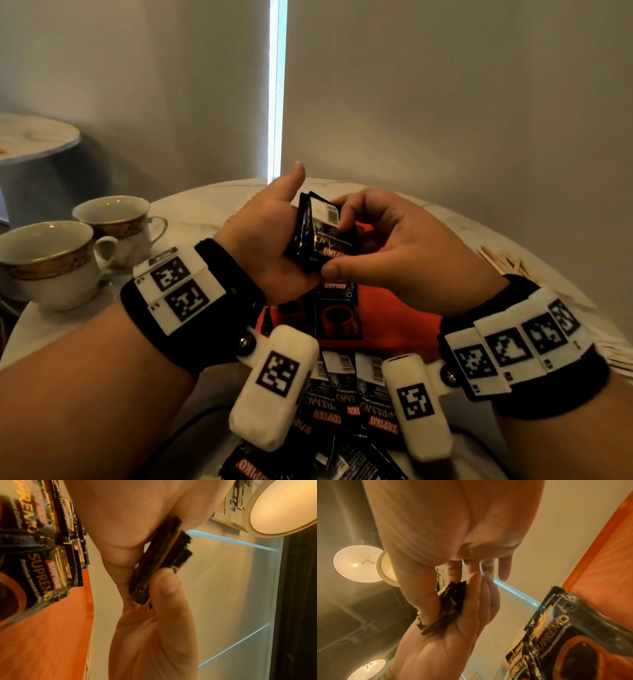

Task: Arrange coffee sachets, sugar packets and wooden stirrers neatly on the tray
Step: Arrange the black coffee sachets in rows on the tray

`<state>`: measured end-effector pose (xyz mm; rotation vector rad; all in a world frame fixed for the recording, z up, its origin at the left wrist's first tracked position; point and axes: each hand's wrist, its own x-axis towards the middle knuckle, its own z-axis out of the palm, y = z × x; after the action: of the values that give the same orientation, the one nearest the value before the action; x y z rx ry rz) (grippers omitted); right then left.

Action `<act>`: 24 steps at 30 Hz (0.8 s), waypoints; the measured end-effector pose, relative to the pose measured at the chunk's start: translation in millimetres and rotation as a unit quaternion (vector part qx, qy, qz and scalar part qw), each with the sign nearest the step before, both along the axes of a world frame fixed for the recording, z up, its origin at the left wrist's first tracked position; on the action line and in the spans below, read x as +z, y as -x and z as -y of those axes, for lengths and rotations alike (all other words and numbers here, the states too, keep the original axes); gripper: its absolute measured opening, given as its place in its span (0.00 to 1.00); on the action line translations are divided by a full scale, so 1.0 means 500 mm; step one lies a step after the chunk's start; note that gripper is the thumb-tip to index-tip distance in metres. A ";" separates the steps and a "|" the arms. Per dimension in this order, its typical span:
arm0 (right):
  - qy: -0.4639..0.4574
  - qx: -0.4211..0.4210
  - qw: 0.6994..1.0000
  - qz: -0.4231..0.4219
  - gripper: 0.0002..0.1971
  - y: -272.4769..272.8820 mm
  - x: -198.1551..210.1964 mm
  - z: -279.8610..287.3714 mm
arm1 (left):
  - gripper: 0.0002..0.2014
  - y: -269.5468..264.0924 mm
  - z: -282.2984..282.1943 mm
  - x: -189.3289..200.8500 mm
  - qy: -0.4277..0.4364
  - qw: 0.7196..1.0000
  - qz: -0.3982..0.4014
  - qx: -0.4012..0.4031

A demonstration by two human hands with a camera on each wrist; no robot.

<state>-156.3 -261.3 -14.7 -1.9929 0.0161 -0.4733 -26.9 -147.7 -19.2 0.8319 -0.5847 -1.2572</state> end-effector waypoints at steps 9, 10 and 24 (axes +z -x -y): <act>0.040 -0.056 0.997 0.047 0.20 -0.002 -0.005 0.013 | 0.24 -0.015 -0.018 0.009 -0.007 0.995 0.097 -0.020; 0.047 -0.062 0.996 0.050 0.20 -0.003 -0.005 0.014 | 0.23 -0.018 -0.021 0.010 -0.010 0.994 0.106 -0.024; -0.013 -0.003 0.999 0.049 0.19 -0.002 -0.015 0.035 | 0.34 -0.027 -0.028 0.017 -0.017 0.995 0.078 0.052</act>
<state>-155.1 -279.0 -22.1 -1.9427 -0.0324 -0.5714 -13.4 -133.8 -10.9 0.9831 -0.6388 -1.1158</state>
